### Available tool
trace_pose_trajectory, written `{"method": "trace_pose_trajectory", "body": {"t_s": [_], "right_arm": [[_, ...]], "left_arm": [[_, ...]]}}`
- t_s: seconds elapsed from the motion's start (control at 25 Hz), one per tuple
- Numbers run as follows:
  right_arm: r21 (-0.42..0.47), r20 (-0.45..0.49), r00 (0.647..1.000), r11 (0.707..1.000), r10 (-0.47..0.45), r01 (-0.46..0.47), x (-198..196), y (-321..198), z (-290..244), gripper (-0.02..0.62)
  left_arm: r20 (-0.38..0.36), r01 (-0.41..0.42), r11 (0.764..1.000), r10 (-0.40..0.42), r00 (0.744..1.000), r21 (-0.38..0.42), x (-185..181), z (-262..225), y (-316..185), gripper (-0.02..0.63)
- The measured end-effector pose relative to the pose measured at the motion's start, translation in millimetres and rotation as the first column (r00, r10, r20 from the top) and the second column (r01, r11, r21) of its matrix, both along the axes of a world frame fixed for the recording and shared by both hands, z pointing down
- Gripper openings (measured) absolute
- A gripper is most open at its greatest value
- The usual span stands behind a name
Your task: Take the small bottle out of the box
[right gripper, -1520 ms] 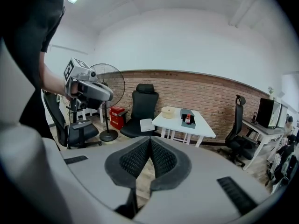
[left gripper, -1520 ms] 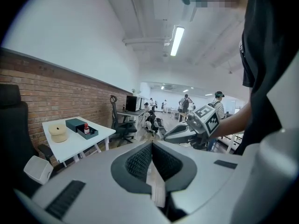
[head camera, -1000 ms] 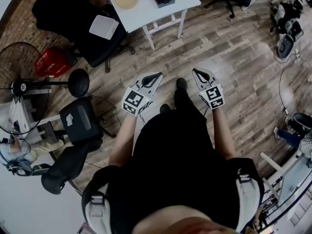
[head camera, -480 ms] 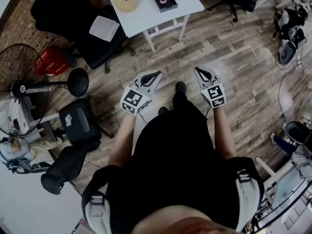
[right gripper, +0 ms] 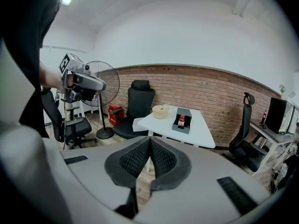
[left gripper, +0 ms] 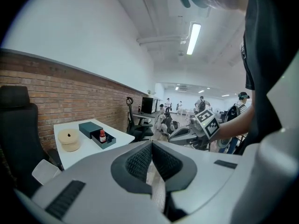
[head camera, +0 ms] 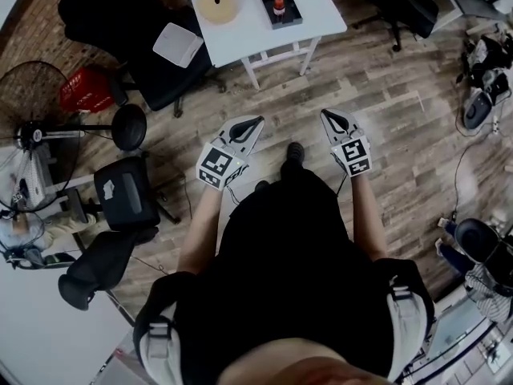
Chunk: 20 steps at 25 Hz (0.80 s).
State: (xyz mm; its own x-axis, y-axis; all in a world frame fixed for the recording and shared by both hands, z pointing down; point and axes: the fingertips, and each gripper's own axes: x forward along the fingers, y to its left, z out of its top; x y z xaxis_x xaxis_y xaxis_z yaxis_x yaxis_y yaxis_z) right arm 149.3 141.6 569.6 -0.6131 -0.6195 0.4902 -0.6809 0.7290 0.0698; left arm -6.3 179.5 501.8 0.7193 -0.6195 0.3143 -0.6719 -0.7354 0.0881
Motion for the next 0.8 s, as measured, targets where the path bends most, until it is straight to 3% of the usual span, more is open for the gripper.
{"method": "trace_pose_trajectory", "body": {"t_s": [0.8], "right_arm": [[-0.025,-0.002,0.994,0.993,-0.112,0.112,23.5,-73.9,12.4,-0.003]], "left_arm": [[0.012,0.092,0.995,-0.091,0.996,-0.034,33.0,13.8,-59.0,0.02]]}}
